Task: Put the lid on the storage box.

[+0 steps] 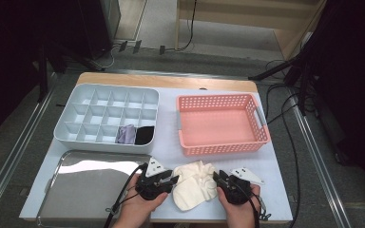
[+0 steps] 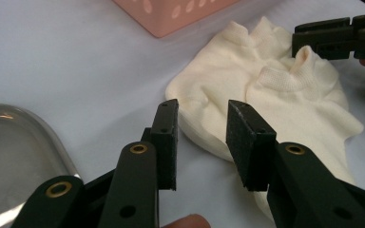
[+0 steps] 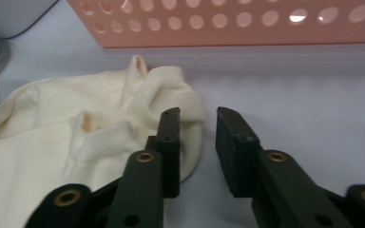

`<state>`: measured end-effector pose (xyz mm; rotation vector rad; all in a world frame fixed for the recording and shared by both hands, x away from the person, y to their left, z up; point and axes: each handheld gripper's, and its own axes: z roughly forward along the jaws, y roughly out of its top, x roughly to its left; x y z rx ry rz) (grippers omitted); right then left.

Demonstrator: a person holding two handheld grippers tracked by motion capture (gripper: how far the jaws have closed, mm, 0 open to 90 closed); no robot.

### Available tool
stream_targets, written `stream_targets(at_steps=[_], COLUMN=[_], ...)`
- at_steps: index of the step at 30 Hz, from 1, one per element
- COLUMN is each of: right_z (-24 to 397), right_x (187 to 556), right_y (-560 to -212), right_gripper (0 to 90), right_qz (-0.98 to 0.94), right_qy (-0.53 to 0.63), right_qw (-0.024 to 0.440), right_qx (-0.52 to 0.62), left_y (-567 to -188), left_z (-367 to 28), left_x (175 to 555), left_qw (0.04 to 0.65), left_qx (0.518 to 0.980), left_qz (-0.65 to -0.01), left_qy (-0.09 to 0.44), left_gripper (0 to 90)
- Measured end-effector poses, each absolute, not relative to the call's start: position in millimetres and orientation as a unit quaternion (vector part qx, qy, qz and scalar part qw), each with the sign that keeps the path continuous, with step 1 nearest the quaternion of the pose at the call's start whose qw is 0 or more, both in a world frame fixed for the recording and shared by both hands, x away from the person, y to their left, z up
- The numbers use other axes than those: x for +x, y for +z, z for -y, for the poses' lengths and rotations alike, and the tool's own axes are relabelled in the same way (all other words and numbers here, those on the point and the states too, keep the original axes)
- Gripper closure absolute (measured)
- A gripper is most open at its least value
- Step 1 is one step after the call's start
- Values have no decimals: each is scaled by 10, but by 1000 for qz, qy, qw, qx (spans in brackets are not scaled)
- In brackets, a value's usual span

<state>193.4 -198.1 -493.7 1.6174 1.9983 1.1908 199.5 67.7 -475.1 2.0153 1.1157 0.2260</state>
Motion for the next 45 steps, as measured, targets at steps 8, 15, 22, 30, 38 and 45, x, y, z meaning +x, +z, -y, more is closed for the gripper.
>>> stream_targets(at_steps=[8, 15, 22, 30, 38, 45], right_z=[1981, 2055, 2087, 2164, 2078, 2036], right_x=[1850, 1780, 1716, 1509, 1463, 1453], right_y=[-4928, -4934, -4931, -4820, -4861, -4918], right_gripper=[881, 883, 792, 773, 722, 724], right_qz=[-704, -703, -701, -690, -700, -714], right_qy=[417, 419, 418, 450, 453, 438], right_qw=[131, 128, 150, 142, 133, 116], right_qx=[560, 561, 558, 548, 536, 534], left_y=[-4775, -4772, -4752, -4683, -4660, -4744], left_z=[-667, -721, -754, -877, -844, -790], left_x=[2000, 2017, 1996, 1867, 1686, 1651], left_qw=[380, 383, 392, 412, 420, 399], left_qx=[811, 809, 800, 788, 791, 799], left_qz=[-437, -437, -443, -450, -439, -447], left_qy=[87, 85, 99, 85, 74, 44], left_gripper=[876, 895, 776, 691, 610, 599])
